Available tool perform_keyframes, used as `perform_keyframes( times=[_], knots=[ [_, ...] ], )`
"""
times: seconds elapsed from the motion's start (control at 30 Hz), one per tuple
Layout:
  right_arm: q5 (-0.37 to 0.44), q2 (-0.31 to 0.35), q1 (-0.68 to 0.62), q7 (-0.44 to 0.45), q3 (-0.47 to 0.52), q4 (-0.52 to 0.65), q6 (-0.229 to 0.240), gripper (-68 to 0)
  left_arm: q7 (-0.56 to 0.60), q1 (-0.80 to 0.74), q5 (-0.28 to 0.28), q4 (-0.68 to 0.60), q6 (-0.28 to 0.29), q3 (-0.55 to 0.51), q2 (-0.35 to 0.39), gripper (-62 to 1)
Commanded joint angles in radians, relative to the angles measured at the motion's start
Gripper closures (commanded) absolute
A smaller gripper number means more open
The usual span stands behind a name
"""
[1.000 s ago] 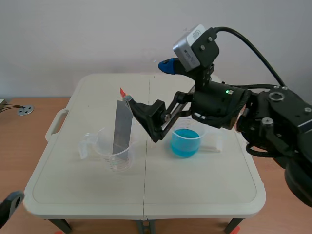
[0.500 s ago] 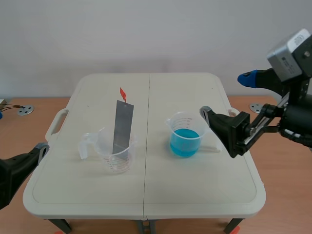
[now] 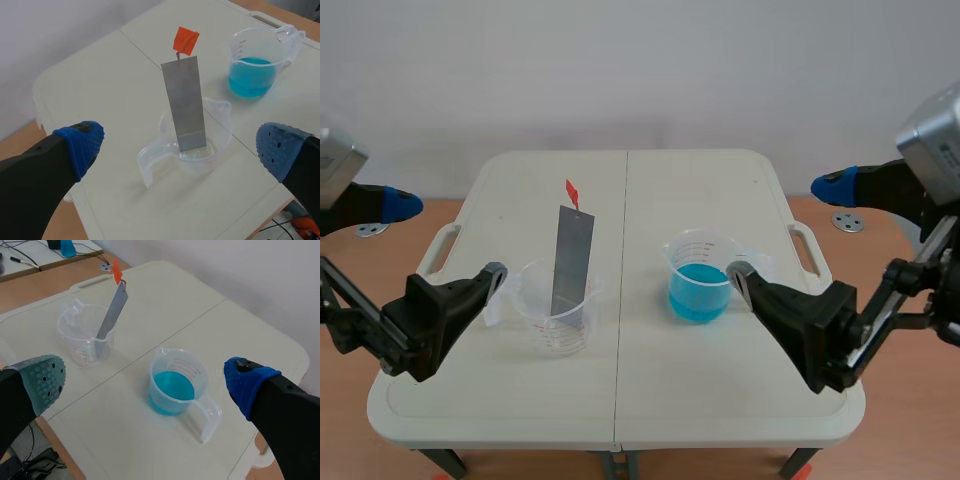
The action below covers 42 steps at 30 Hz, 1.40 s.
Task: Hold the metal plate by the orange handle, dip it into the blue solution, take it out and point at it, then put the plate back in the beaker on the left.
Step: 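Return to the home posture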
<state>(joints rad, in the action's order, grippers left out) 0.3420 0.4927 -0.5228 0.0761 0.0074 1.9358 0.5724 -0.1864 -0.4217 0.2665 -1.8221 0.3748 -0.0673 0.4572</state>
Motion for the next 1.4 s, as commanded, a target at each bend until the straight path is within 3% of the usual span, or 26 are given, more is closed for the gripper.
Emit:
perform_keyframes(
  times=[0.0,0.1,0.27,0.53,1.37],
  knots=[
    [0.010,-0.002,-0.011,0.011,0.016,0.014,-0.004,-66.3,0.005,0.012,0.011,-0.025,-0.024,0.005,0.002,-62.3],
    [0.010,-0.003,-0.024,0.008,0.029,0.015,-0.004,-66.3,0.002,0.029,0.011,-0.025,-0.070,0.017,-0.009,-62.3],
    [0.010,-0.003,-0.026,0.008,0.065,0.015,-0.004,-66.3,-0.016,0.038,0.011,-0.025,-0.101,0.018,-0.046,-62.3],
    [0.010,-0.003,-0.026,-0.011,0.079,0.015,-0.004,-66.3,-0.050,0.039,0.010,-0.024,-0.101,0.055,-0.080,-62.3],
    [0.010,-0.003,-0.026,-0.010,0.079,0.015,-0.004,-66.3,-0.076,0.037,0.010,-0.024,-0.100,0.073,-0.080,-62.3]
  ],
)
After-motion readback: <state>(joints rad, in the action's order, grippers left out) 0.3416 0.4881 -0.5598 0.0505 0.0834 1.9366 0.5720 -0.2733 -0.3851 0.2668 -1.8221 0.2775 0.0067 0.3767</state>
